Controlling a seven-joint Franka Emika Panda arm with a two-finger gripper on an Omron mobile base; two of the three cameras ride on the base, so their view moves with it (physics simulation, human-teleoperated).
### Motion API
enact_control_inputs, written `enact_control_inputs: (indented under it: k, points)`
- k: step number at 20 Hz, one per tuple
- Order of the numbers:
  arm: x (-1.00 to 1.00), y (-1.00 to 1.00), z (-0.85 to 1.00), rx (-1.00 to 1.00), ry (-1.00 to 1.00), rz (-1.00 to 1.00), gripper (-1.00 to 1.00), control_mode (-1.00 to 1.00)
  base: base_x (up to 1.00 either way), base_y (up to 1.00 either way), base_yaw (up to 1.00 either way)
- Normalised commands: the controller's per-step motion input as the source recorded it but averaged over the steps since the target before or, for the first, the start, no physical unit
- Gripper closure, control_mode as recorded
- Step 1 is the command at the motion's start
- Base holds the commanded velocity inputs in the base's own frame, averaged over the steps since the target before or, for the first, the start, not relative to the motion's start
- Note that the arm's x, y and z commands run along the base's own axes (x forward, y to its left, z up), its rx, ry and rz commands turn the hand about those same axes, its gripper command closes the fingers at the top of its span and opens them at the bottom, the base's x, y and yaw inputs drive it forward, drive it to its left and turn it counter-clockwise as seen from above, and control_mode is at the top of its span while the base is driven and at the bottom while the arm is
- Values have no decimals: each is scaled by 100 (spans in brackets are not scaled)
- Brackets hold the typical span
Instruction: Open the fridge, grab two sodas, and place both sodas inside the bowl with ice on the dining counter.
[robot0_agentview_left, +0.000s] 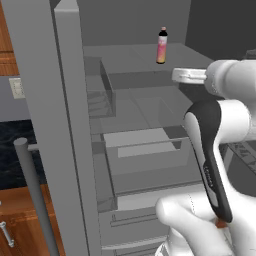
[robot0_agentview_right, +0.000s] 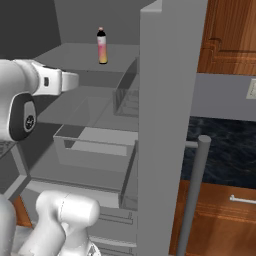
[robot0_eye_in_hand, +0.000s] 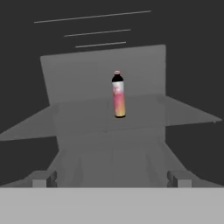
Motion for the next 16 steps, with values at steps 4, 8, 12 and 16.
enact_control_inputs:
  k: [4, 8, 12, 16]
  points:
    - [46, -1, 14, 0, 0, 0, -100, -100, 0, 0, 0]
    - [50, -2, 11, 0, 0, 0, -100, -100, 0, 0, 0]
    - [55, -4, 6, 0, 0, 0, -100, -100, 0, 0, 0]
    - [57, -4, 5, 0, 2, 0, -100, -100, 0, 0, 0]
